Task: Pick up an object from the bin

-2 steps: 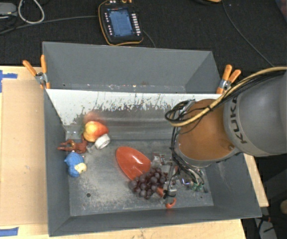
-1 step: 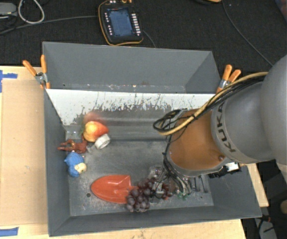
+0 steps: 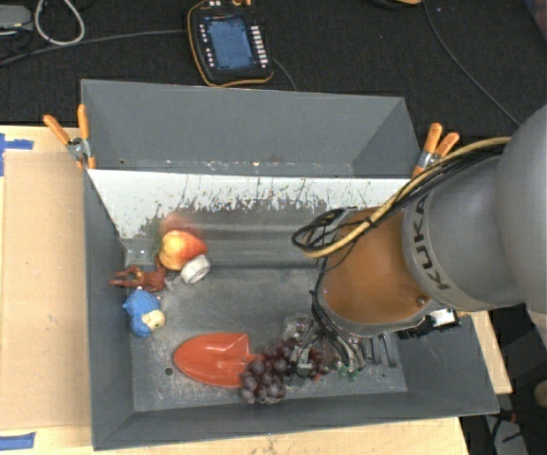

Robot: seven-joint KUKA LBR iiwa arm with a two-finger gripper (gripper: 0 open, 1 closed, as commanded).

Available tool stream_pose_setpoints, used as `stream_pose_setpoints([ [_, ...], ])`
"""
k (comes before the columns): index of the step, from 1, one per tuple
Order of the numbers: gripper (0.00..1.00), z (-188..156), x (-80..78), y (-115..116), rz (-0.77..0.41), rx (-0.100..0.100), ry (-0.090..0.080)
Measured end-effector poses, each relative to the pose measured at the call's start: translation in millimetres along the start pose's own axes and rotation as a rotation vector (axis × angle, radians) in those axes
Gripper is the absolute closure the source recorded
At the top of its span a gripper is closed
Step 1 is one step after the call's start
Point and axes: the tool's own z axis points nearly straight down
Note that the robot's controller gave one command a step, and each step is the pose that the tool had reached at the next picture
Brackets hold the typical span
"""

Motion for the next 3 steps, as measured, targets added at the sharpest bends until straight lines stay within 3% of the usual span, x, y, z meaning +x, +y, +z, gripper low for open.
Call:
stream_pose_setpoints([
  [1, 1.00, 14.2, 0.3, -16.3, 0.012, 0.000, 0.001],
  [2, 1.00, -71.4, 0.9, -16.9, 0.021, 0.000, 0.007],
  [3, 1.00, -160.4, 0.4, -16.1, 0.019, -0.001, 0.002],
])
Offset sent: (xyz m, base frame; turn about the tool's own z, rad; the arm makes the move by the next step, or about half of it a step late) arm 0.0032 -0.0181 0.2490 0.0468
